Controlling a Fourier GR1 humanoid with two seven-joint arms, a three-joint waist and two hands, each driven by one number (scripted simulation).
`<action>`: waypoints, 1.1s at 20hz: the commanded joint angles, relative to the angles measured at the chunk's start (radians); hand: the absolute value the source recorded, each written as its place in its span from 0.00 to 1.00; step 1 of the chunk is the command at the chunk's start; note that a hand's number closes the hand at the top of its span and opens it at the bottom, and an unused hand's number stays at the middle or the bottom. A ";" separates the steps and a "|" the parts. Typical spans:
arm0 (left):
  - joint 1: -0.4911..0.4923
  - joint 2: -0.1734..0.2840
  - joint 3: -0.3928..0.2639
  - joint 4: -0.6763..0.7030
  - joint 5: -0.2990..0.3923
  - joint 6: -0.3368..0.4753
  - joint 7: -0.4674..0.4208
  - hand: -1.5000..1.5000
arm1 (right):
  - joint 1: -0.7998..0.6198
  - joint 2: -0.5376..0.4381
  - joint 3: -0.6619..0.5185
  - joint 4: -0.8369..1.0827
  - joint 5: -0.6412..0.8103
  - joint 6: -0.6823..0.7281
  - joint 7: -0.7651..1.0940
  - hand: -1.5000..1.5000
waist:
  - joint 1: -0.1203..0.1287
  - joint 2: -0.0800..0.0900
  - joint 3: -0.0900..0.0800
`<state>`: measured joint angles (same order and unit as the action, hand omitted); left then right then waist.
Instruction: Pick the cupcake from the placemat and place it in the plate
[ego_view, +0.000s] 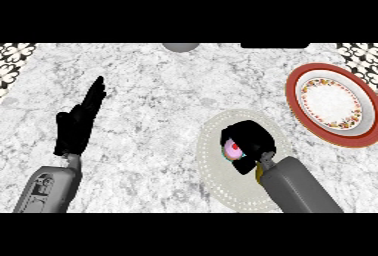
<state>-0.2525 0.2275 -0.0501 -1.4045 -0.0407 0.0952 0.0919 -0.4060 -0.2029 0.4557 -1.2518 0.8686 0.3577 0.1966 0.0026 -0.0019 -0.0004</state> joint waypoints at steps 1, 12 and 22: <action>-0.055 -0.009 0.019 -0.019 -0.026 -0.001 0.055 0.50 | -0.028 0.024 -0.034 0.076 0.056 -0.019 -0.062 1.00 | 0.000 0.002 0.001; 0.008 0.010 0.069 -0.001 -0.011 -0.014 -0.009 0.50 | 0.088 -0.396 -0.424 0.062 -0.075 -0.155 -0.342 1.00 | -0.059 0.003 0.007; 0.021 0.002 0.061 -0.016 0.003 -0.033 -0.023 0.50 | 0.065 -0.688 -0.853 0.337 -0.346 -0.265 -0.809 1.00 | -0.033 0.014 0.013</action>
<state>-0.2338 0.2298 0.0187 -1.4122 -0.0431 0.0775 0.0748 -0.3353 -0.8044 -0.2555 -1.0150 0.6241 0.1261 -0.4258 -0.0520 0.0081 0.0126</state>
